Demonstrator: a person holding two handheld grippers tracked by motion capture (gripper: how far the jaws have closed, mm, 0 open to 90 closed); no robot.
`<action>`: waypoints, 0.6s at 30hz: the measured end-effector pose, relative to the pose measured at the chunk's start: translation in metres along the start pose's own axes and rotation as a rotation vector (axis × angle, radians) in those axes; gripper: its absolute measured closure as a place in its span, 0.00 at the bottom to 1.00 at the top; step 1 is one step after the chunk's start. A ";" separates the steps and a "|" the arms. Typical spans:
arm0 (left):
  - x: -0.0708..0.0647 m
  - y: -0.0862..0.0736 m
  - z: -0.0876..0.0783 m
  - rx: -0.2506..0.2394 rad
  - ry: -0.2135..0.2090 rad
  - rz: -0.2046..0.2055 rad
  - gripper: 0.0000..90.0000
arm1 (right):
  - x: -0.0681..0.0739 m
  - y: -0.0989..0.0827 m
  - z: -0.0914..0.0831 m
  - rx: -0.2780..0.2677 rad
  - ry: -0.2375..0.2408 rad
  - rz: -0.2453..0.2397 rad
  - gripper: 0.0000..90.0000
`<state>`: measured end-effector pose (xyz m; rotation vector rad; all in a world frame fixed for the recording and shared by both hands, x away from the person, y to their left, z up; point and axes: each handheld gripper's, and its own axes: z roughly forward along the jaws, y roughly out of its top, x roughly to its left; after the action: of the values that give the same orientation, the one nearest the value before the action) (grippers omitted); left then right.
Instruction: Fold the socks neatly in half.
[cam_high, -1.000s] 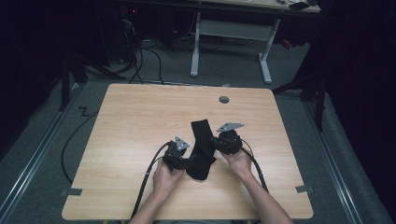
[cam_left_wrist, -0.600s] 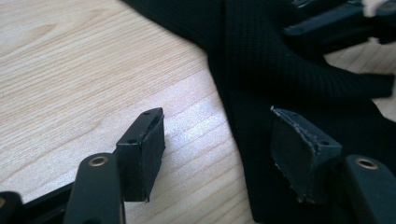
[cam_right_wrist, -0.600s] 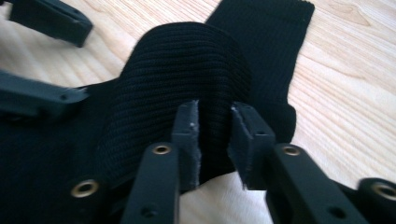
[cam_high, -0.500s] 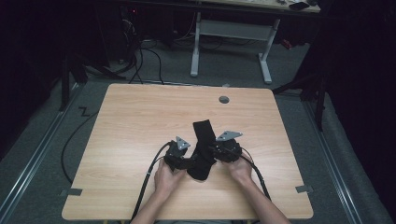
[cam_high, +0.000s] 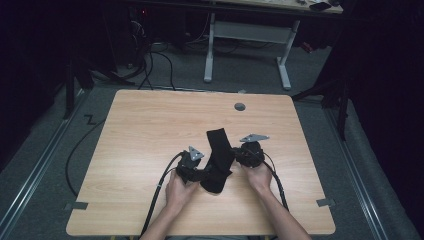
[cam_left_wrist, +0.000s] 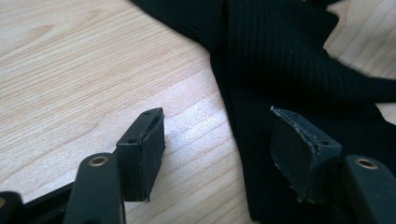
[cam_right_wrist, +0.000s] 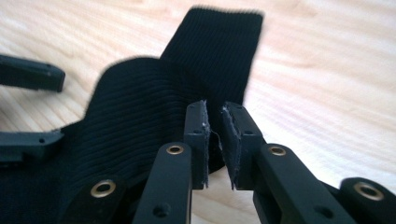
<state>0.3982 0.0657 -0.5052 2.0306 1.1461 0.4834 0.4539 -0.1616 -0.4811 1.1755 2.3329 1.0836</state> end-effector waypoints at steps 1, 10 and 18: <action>0.000 0.000 0.000 0.001 -0.001 0.001 0.40 | 0.002 -0.001 0.003 0.015 0.008 -0.003 0.87; -0.003 -0.001 -0.001 -0.001 -0.004 0.002 0.40 | 0.013 -0.007 0.011 0.086 0.020 -0.061 0.75; -0.002 -0.001 0.000 -0.006 -0.014 0.013 0.40 | 0.019 -0.005 0.012 0.103 0.030 -0.108 0.94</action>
<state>0.3968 0.0638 -0.5060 2.0347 1.1227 0.4782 0.4463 -0.1425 -0.4917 1.0615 2.4702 0.9605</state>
